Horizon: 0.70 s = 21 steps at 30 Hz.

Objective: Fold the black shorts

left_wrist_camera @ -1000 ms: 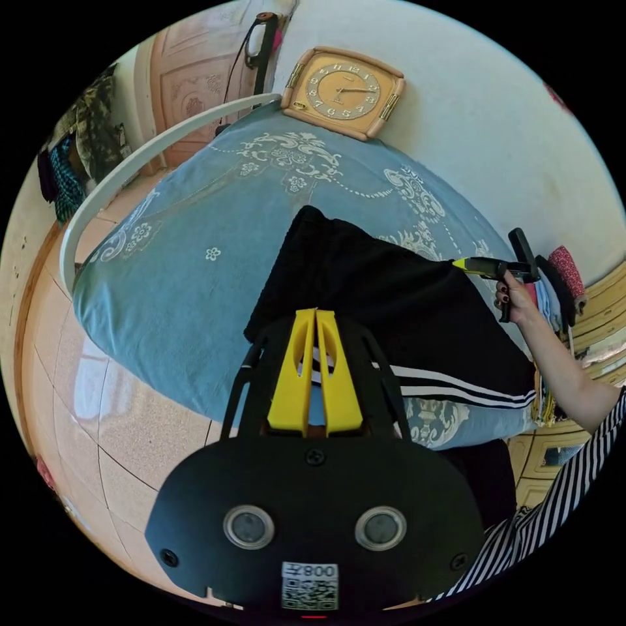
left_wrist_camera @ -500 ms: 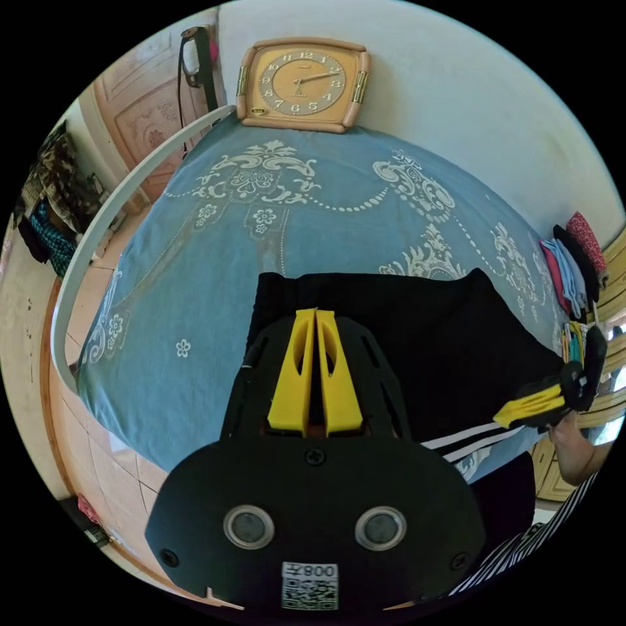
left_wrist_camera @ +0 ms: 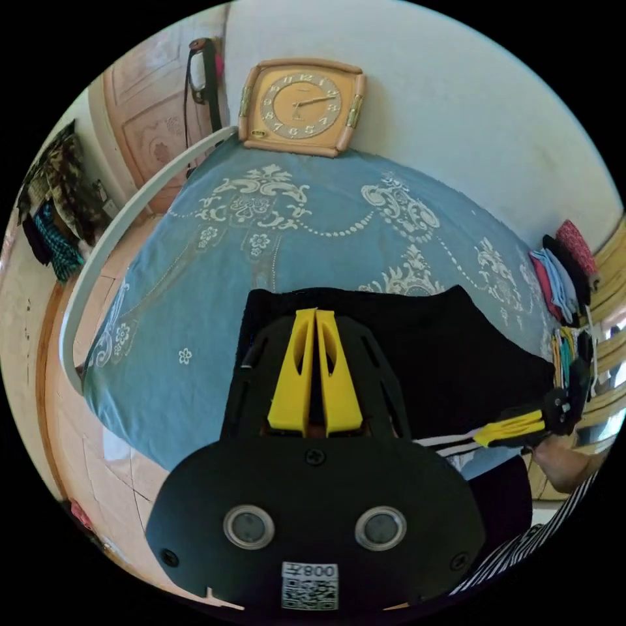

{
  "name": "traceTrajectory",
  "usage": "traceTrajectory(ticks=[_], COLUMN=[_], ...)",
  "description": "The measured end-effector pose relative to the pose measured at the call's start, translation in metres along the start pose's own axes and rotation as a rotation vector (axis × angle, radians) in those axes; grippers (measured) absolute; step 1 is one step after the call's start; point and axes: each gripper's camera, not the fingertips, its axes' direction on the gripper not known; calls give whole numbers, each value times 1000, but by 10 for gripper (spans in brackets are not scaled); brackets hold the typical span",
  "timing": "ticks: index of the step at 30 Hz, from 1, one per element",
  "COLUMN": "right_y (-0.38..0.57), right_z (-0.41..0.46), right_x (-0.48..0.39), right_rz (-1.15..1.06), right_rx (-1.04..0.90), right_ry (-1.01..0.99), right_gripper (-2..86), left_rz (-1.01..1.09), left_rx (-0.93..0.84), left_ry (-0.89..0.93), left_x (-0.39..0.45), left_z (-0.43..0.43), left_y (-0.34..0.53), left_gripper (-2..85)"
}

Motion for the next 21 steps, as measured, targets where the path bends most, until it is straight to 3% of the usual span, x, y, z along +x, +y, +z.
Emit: traceTrajectory(ticks=[3, 7, 11, 15, 21], right_y=[43, 117, 173, 208, 327], right_z=[-21, -35, -17, -22, -65], right_x=[4, 23, 45, 53, 74], right_rz=[72, 251, 370, 404, 665], right_rx=[104, 143, 36, 95, 369], right_ry=[40, 130, 165, 105, 62], right_gripper=[0, 1, 2, 5, 39], left_rz=[123, 238, 204, 138, 356], left_rx=[42, -59, -175, -188, -128], left_ry=[51, 76, 89, 111, 275], left_x=[52, 114, 145, 168, 265], left_z=[-12, 10, 48, 52, 48], left_y=[15, 36, 34, 16, -8], left_gripper=[2, 2, 3, 6, 34])
